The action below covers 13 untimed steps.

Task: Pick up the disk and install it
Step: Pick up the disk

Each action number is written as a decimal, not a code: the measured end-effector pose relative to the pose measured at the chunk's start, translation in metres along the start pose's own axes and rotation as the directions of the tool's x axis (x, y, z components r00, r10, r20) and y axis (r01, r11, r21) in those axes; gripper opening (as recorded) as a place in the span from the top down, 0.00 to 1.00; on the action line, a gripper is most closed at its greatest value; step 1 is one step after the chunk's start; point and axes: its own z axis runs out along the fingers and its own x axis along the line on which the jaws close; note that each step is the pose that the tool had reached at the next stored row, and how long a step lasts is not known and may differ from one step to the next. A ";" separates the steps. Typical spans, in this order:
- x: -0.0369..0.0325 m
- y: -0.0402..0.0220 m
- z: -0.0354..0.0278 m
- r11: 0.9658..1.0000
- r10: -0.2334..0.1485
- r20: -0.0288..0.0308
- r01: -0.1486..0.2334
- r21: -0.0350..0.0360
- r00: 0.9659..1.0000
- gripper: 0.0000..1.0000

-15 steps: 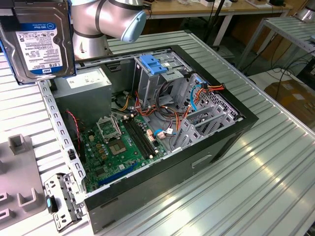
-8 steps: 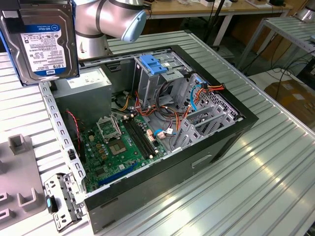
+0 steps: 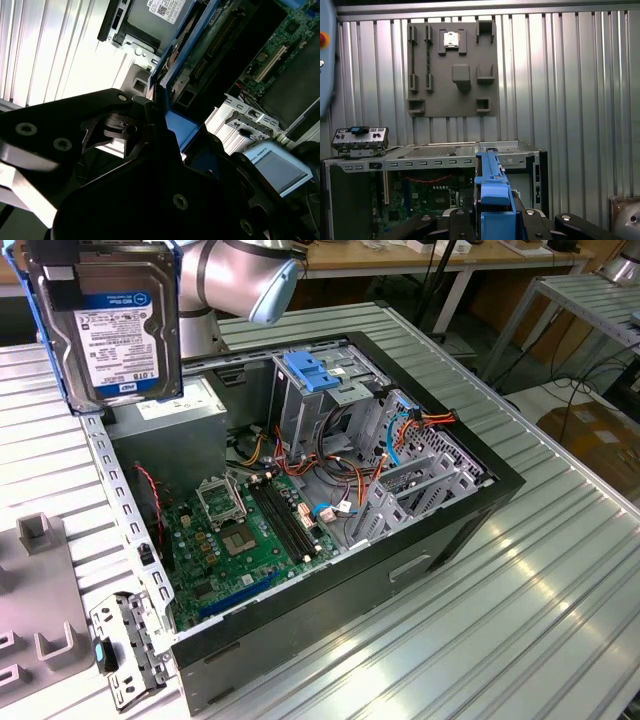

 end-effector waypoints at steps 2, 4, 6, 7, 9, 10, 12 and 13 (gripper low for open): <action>-0.0006 -0.0104 0.0000 1.000 0.000 -0.001 0.000 0.000 1.000 0.63; -0.0015 -0.0262 0.0002 1.000 0.000 -0.001 0.000 0.000 1.000 0.63; -0.0018 -0.0332 0.0002 1.000 0.000 -0.001 0.000 0.000 1.000 0.63; -0.0020 -0.0362 0.0002 1.000 0.000 -0.001 0.000 0.000 1.000 0.63; -0.0025 -0.0442 0.0003 1.000 0.000 -0.002 0.000 0.000 1.000 0.63; -0.0026 -0.0472 0.0003 1.000 0.000 -0.002 0.000 0.000 1.000 0.63; -0.0030 -0.0550 0.0004 1.000 0.000 -0.002 0.000 0.000 1.000 0.63; -0.0034 -0.0622 0.0006 1.000 0.000 -0.002 0.000 0.000 1.000 0.63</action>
